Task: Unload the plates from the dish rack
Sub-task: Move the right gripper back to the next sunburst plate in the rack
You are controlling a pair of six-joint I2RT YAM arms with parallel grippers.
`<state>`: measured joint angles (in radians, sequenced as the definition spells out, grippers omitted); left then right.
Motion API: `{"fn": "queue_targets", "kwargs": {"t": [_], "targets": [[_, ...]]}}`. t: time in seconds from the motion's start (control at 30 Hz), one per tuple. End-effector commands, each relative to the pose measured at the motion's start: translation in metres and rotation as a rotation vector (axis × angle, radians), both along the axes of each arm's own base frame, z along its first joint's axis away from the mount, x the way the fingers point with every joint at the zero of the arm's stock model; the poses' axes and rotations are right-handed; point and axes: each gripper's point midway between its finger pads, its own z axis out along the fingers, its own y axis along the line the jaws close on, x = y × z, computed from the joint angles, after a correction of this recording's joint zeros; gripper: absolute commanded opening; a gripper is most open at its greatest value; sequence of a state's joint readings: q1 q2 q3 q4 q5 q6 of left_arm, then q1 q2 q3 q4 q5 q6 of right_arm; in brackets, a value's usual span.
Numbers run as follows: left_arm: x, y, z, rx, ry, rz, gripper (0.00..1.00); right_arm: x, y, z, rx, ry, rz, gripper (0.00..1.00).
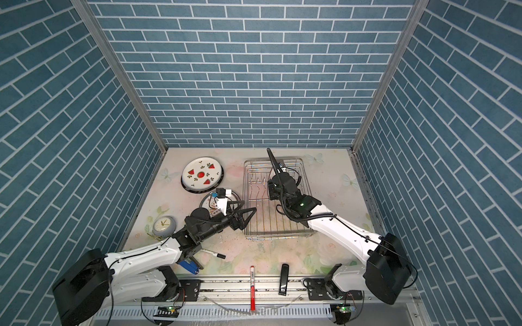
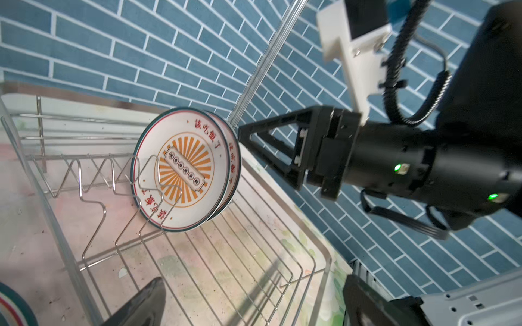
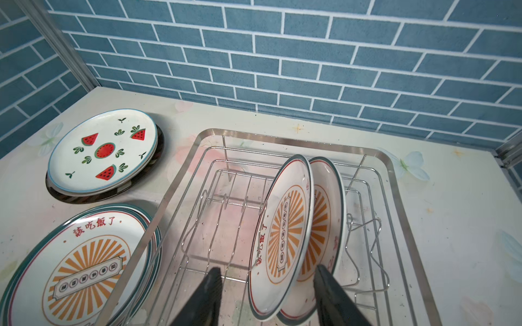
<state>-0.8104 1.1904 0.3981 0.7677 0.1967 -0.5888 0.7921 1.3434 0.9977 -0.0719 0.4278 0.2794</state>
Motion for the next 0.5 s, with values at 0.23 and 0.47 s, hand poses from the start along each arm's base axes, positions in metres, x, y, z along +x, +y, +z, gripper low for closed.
{"fn": "queue_targets", "kwargs": {"t": [0.23,0.47], "targets": [[0.013,-0.003,0.016,-0.075,-0.014,0.069,1.0,0.037,-0.012,0.004,-0.059,0.015,-0.151,0.36],[0.013,-0.001,0.014,-0.05,-0.011,0.096,1.0,0.051,-0.005,-0.006,-0.068,0.032,-0.154,0.3]]}}
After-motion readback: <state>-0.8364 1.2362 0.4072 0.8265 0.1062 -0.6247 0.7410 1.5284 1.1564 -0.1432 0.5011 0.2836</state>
